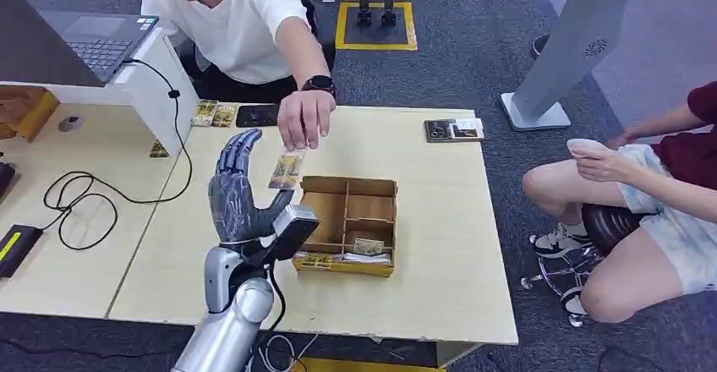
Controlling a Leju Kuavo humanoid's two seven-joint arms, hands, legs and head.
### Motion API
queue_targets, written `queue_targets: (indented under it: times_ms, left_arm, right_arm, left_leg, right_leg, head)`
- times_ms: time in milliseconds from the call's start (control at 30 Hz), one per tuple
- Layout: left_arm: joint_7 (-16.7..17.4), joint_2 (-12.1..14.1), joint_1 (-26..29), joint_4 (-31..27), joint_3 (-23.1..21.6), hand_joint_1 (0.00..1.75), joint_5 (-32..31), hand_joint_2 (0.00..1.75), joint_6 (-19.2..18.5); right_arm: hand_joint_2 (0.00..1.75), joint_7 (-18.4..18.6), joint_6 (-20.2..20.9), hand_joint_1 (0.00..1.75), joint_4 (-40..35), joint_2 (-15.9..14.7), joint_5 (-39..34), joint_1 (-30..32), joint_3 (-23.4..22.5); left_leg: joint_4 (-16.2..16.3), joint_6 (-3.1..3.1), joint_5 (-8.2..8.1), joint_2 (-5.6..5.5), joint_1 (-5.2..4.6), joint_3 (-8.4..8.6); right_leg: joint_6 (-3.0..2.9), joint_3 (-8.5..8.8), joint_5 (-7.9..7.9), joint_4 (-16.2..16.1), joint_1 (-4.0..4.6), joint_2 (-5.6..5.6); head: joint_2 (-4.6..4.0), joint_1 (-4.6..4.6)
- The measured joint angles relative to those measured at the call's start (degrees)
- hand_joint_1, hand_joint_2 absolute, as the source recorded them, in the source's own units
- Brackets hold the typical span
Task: Pass the card to the sensor for recognition and then transmit it.
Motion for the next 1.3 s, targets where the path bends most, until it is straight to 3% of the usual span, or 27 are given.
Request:
queue_targets:
  times_ms: [400, 933, 1000, 1100, 1167, 1300]
  left_arm:
    - [-2.56, -1.94, -0.01, 0.24, 1.95, 1.75, 0.50, 1.75, 0.00]
    - [-5.07, -2.08, 0.02, 0.24, 1.99, 1.75, 2.12, 1.75, 0.00]
    - [-4.02, -2.08, 0.02, 0.26, 1.99, 1.75, 2.91, 1.75, 0.00]
    - [0.36, -1.83, 0.06, 0.96, 1.70, 1.75, 6.52, 1.75, -0.02]
    - [4.68, -0.96, 0.16, 1.79, 0.26, 1.75, 8.66, 1.75, 0.00]
    - [9.33, 1.42, 0.77, 2.36, -3.39, 1.75, 12.30, 1.75, 0.00]
  right_arm:
    - [1.75, -0.66, 0.04, 0.00, 1.12, 0.26, -0.17, -0.22, 0.55]
    - [1.75, -0.74, -1.33, 0.00, 1.51, 0.55, -1.14, -0.49, 1.66]
    - [1.75, -0.50, -2.06, 0.00, 1.47, 0.55, -1.66, -0.49, 1.90]
    - [1.75, 0.31, -3.32, 0.00, 1.05, 0.55, -2.80, -0.44, 2.43]
    - [1.75, 0.87, -4.18, 0.00, 0.48, 0.53, -3.39, -0.40, 2.93]
    - [1.75, 2.80, -6.45, 0.00, -1.64, 0.09, -4.42, -0.04, 3.96]
  left_leg:
    - [0.00, 0.00, 0.00, -0.01, 0.00, -0.01]
    - [0.00, 0.00, 0.00, 0.00, 0.00, 0.00]
    - [0.00, 0.00, 0.00, 0.00, 0.00, 0.00]
    - [0.00, 0.00, 0.00, 0.00, 0.00, 0.00]
    - [0.00, 0.00, 0.00, 0.00, 0.00, 0.00]
    - [0.00, 0.00, 0.00, 0.00, 0.00, 0.00]
  right_leg:
    - [0.00, 0.01, 0.00, 0.00, 0.00, 0.00]
    - [0.00, 0.01, 0.00, 0.00, 0.00, 0.00]
    - [0.00, 0.01, 0.00, 0.00, 0.00, 0.00]
    - [0.00, 0.00, 0.00, 0.00, 0.00, 0.00]
    - [0.00, 0.00, 0.00, 0.00, 0.00, 0.00]
    - [0.00, 0.00, 0.00, 0.00, 0.00, 0.01]
  head:
    - [0.00, 0.02]
    - [0.00, 0.02]
    - [0.00, 0.02]
    - [0.00, 0.00]
    - [0.00, 0.02]
    - [0.00, 0.00]
